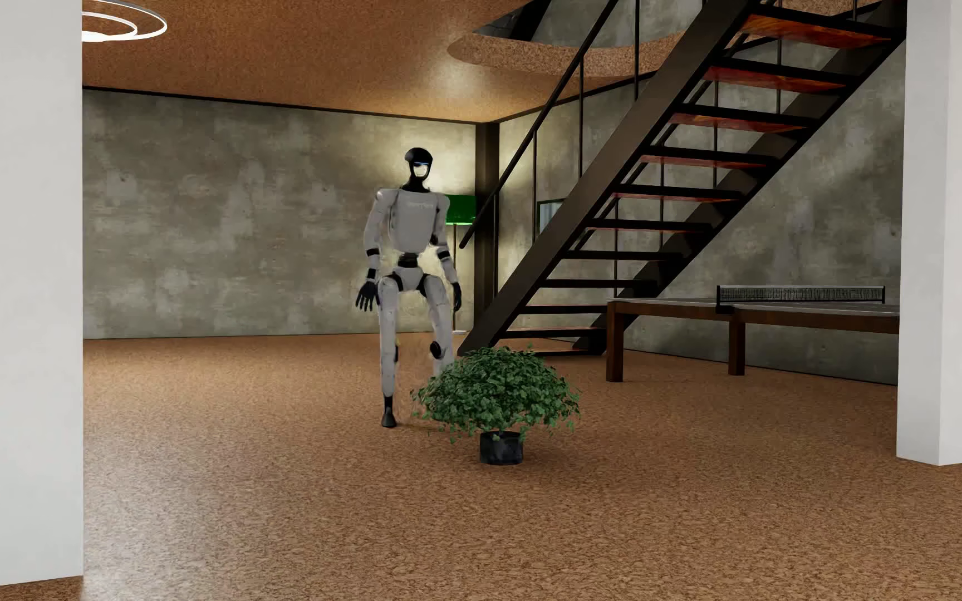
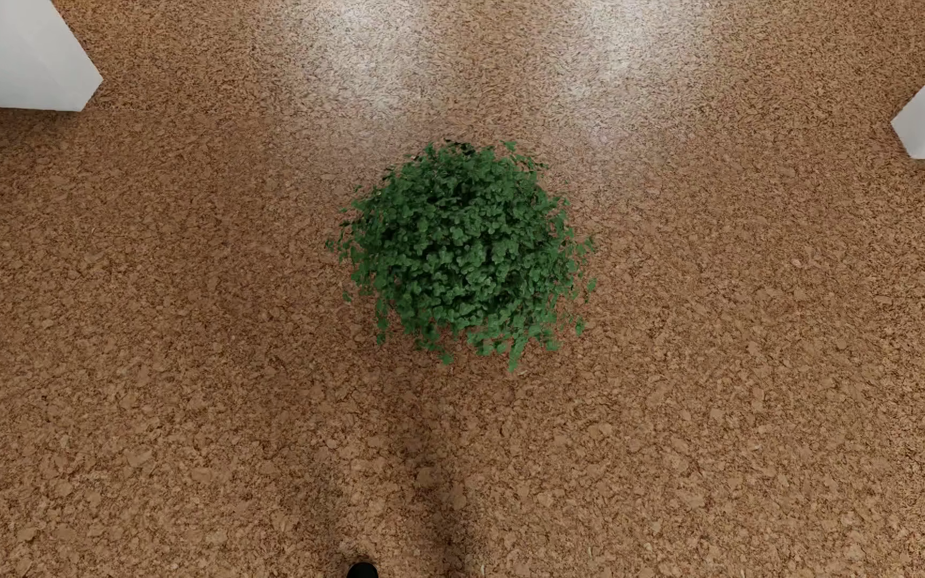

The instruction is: Move towards the plant

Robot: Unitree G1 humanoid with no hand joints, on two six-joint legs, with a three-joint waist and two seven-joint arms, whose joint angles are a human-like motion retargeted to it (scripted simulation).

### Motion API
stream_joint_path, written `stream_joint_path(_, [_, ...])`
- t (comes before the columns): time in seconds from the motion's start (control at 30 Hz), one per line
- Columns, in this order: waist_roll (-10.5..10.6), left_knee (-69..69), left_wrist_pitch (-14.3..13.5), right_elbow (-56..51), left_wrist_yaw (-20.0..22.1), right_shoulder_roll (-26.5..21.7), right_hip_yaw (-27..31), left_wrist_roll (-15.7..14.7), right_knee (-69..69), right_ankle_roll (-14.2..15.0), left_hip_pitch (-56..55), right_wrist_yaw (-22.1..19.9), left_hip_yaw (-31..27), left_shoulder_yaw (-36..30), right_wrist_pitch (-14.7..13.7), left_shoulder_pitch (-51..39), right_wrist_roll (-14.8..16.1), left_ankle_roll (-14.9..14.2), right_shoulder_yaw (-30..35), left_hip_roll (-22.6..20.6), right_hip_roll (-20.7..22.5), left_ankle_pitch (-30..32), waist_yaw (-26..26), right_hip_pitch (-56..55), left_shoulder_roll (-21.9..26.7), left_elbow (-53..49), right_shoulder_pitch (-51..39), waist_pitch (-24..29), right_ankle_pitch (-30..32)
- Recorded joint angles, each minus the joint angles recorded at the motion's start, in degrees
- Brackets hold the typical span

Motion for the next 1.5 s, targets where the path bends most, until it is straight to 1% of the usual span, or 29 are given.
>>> stream_joint_path(0.03, [0.3,0.9,0.2,0.3,0.1,-0.2,-0.8,0.6,0.3,-0.3,-1.0,1.6,-0.1,0.2,-0.7,-0.4,-1.3,-2.9,2.3,0.3,-0.1,-1.2,-0.1,-0.6,0.5,0.1,-2.6,0.2,0.0])
stream_joint_path(0.07, [0.6,3.3,0.3,0.7,1.1,-0.4,-1.3,0.7,0.6,-0.6,-1.9,3.0,0.8,0.6,-1.5,-0.5,-2.6,-3.1,4.4,1.0,-0.2,-2.0,-0.2,-1.1,0.4,-0.5,-5.7,0.3,0.2])
stream_joint_path(0.1, [0.9,7.5,0.1,0.8,2.2,-0.7,-1.6,0.5,0.8,-0.8,-2.7,3.4,3.4,1.0,-2.1,-0.4,-3.8,-1.4,6.2,2.3,-0.2,-3.2,-0.2,-1.4,0.4,-1.3,-8.9,0.3,0.3])
stream_joint_path(0.13, [1.3,12.4,-0.2,0.6,3.1,-0.8,-1.8,0.3,1.0,-0.9,-3.0,2.7,6.6,1.2,-2.6,-0.2,-4.6,0.3,7.4,4.1,0.0,-5.2,-0.2,-1.7,0.4,-2.1,-11.9,0.3,0.5])
stream_joint_path(0.2, [2.1,21.5,-1.8,-0.6,3.8,-0.3,-1.7,-0.3,1.5,-1.2,-2.3,-0.2,10.8,1.6,-3.1,0.9,-4.4,3.0,7.2,6.9,0.8,-9.0,0.1,-2.3,0.5,-3.9,-17.4,0.1,0.8])
stream_joint_path(0.27, [3.1,25.5,-2.5,-2.7,3.5,0.8,-1.4,-0.5,1.9,-1.3,-0.2,-3.6,10.3,1.4,-3.8,1.6,-2.4,0.6,4.5,5.9,1.7,-9.5,0.5,-2.7,0.7,-5.1,-21.1,-0.4,1.1])
stream_joint_path(0.3, [3.6,24.2,-2.6,-4.1,3.4,1.2,-1.4,-0.4,2.0,-1.3,1.7,-5.1,10.6,1.0,-4.5,1.7,-1.6,2.4,3.2,5.2,2.1,-10.7,0.5,-2.9,0.8,-5.5,-22.3,-0.7,1.2])
stream_joint_path(0.4, [5.4,10.1,-2.3,-8.3,2.4,1.8,-2.4,0.4,0.7,-0.9,9.4,-8.0,15.7,-1.3,-6.5,1.2,-0.8,8.1,0.2,4.7,2.8,-17.7,-0.2,-2.2,1.2,-5.3,-23.2,-2.0,2.5])
stream_joint_path(0.43, [5.9,6.4,-2.5,-9.5,2.0,1.7,-2.8,0.8,0.4,-0.7,11.2,-8.7,15.7,-2.4,-6.8,0.7,-0.9,9.4,-0.8,3.6,2.5,-17.2,-0.3,-1.8,1.2,-4.8,-22.4,-2.3,2.9])
stream_joint_path(0.5, [6.2,3.2,-2.9,-11.0,1.7,1.9,-3.5,1.5,1.5,0.1,12.6,-9.7,14.8,-4.3,-7.0,-0.2,-0.6,10.4,-3.2,1.6,0.6,-14.9,-0.5,-1.8,1.2,-4.4,-19.2,-2.5,3.3])
stream_joint_path(0.53, [6.1,2.7,-3.1,-10.9,1.5,2.4,-3.5,1.5,2.9,0.4,12.9,-9.8,14.6,-4.8,-7.2,-0.2,0.1,10.4,-4.2,0.7,-0.6,-14.4,-0.5,-2.3,1.3,-4.9,-17.5,-2.5,3.2])
stream_joint_path(0.57, [6.0,2.2,-3.6,-9.8,1.5,2.6,-3.1,1.3,4.7,0.8,13.1,-8.6,14.8,-4.9,-7.1,0.2,-0.1,10.5,-3.9,-0.3,-1.9,-14.2,-0.5,-3.2,1.1,-6.1,-16.1,-2.5,3.1])
stream_joint_path(0.63, [5.4,1.6,-5.2,-6.3,3.2,2.1,-1.5,-0.2,11.0,1.6,13.4,-3.1,15.8,-4.0,-5.9,1.7,-1.2,11.8,-3.0,-2.9,-5.5,-14.1,-0.3,-6.7,0.1,-8.8,-14.1,-2.4,2.7])
stream_joint_path(0.67, [5.0,2.1,-5.1,-4.9,4.4,2.4,-0.6,-1.2,15.3,1.9,13.3,-1.4,16.4,-3.1,-4.1,1.8,-0.7,12.6,-5.1,-4.2,-7.6,-14.2,-0.1,-9.3,-0.7,-9.4,-12.5,-2.2,3.3])
stream_joint_path(0.7, [4.5,2.9,-5.0,-3.1,5.4,3.3,0.5,-2.1,19.7,2.0,12.9,-1.5,17.0,-2.4,-1.9,2.6,0.9,13.4,-8.5,-5.4,-9.6,-14.6,0.1,-12.1,-1.3,-9.9,-11.0,-2.0,4.7])
stream_joint_path(0.73, [3.9,4.0,-4.6,-1.5,5.9,4.2,1.4,-2.5,23.7,1.6,12.4,-3.7,17.6,-2.1,0.0,3.2,2.6,14.1,-12.1,-6.4,-11.5,-15.0,0.4,-14.8,-1.7,-9.7,-9.3,-1.8,6.4])
stream_joint_path(0.77, [3.2,4.8,-4.0,-0.1,6.0,4.5,1.3,-2.4,26.8,1.2,11.9,-6.1,18.2,-2.0,0.7,3.5,3.7,14.8,-14.4,-7.4,-13.6,-15.3,0.6,-17.0,-1.8,-8.8,-7.4,-1.6,8.3])
stream_joint_path(0.8, [2.5,5.3,-3.4,1.3,6.0,4.4,-0.3,-2.1,28.1,0.7,11.4,-7.3,18.4,-2.1,1.1,3.8,3.7,15.3,-14.9,-8.2,-15.7,-15.3,0.7,-17.9,-1.7,-7.4,-5.3,-1.5,9.4])
stream_joint_path(0.87, [1.3,5.5,-2.1,2.5,5.1,3.6,-6.5,-1.3,26.0,-0.6,10.9,-4.2,18.4,-2.3,0.6,4.2,2.2,15.8,-12.5,-9.0,-18.6,-14.8,0.6,-15.9,-1.0,-3.5,-0.6,-1.6,8.5])
stream_joint_path(0.9, [0.8,5.2,-1.5,2.4,4.2,3.2,-9.3,-0.6,22.9,-1.1,10.9,-1.9,18.2,-2.6,0.0,4.6,1.9,15.7,-11.8,-9.2,-18.6,-14.5,0.3,-13.6,-0.6,-1.7,1.8,-1.8,6.6])
stream_joint_path(0.97, [-0.1,4.5,-1.0,1.9,2.5,3.2,-11.8,0.3,14.8,-1.2,11.3,1.4,17.4,-2.6,-0.5,5.9,1.9,15.4,-11.7,-9.1,-16.1,-14.0,-0.3,-8.4,-0.2,0.4,5.7,-2.1,1.9])
stream_joint_path(1.03, [-0.7,4.5,-1.2,1.6,2.7,3.8,-12.7,-0.2,11.3,-2.5,11.4,1.4,16.8,-0.8,-0.3,7.3,0.9,14.9,-11.1,-8.5,-14.3,-13.9,-0.8,-6.6,-0.4,0.7,7.5,-2.1,2.8])
stream_joint_path(1.13, [-1.7,6.0,-0.4,0.9,4.5,3.1,-12.0,-2.0,14.3,-2.2,11.5,4.1,16.7,2.8,-0.3,7.5,-2.8,14.5,-5.9,-7.9,-15.0,-14.5,-1.1,-7.5,-2.7,1.2,6.5,-1.5,4.5])
stream_joint_path(1.17, [-2.2,6.7,-0.2,0.1,4.4,3.0,-12.2,-2.1,15.3,-2.1,11.4,4.8,16.2,3.2,-0.4,6.6,-3.2,14.5,-5.0,-7.9,-15.4,-14.7,-1.0,-7.6,-3.0,1.8,5.8,-1.1,4.7])
stream_joint_path(1.27, [-3.5,8.2,0.6,-3.0,3.5,3.0,-14.5,-1.3,14.3,-2.4,11.3,3.4,14.8,2.9,-0.6,2.8,-2.9,12.9,-4.1,-7.5,-15.5,-16.1,-0.5,-5.3,-3.3,3.4,2.7,-0.6,4.0])
stream_joint_path(1.3, [-3.8,7.9,0.1,-4.0,3.6,2.6,-15.3,-1.1,13.1,-2.6,11.6,3.1,14.7,2.7,-0.7,1.6,-3.5,12.1,-3.0,-7.2,-15.1,-16.6,-0.2,-4.2,-3.5,3.2,1.1,-0.5,3.7])
stream_joint_path(1.33, [-4.1,7.4,0.2,-4.5,3.7,1.6,-15.8,-1.1,11.9,-2.6,12.1,3.6,14.6,2.4,-1.2,0.5,-5.1,12.0,-1.0,-7.0,-14.6,-17.0,0.2,-3.4,-3.8,2.2,-1.1,-0.6,3.8])
stream_joint_path(1.4, [-4.4,6.7,-1.1,-6.4,4.0,-0.3,-16.0,-1.6,10.5,-2.3,12.5,3.9,14.8,1.6,-1.9,-0.6,-7.6,12.9,1.4,-6.6,-13.7,-18.1,0.9,-2.9,-4.4,-0.6,-5.4,-0.9,4.4])
stream_joint_path(1.5, [-4.6,6.6,-3.7,-10.5,5.3,-1.7,-15.1,-2.4,10.5,-1.3,12.4,1.0,15.8,0.5,-2.7,-0.5,-6.0,14.5,0.0,-6.1,-12.9,-19.4,1.7,-3.6,-4.8,-3.5,-10.3,-1.0,4.6])
